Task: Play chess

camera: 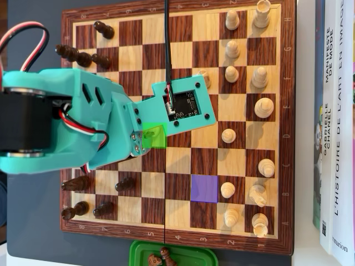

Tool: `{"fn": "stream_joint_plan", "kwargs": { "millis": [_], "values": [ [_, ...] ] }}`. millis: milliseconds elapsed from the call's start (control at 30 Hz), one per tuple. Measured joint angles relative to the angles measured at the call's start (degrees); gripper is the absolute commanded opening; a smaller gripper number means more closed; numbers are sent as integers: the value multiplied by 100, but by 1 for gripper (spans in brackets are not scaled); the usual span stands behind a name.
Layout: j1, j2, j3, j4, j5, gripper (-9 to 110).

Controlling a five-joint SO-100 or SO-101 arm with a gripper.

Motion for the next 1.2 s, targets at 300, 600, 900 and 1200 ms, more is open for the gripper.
{"fn": "stream_joint_plan", "kwargs": {
  "millis": [300,600,900,1200],
  "values": [
    [9,0,0,0,0,4],
    [35,0,0,0,-9,4],
    [176,0,0,0,-264,4],
    [176,0,0,0,-290,4]
  ]
}}
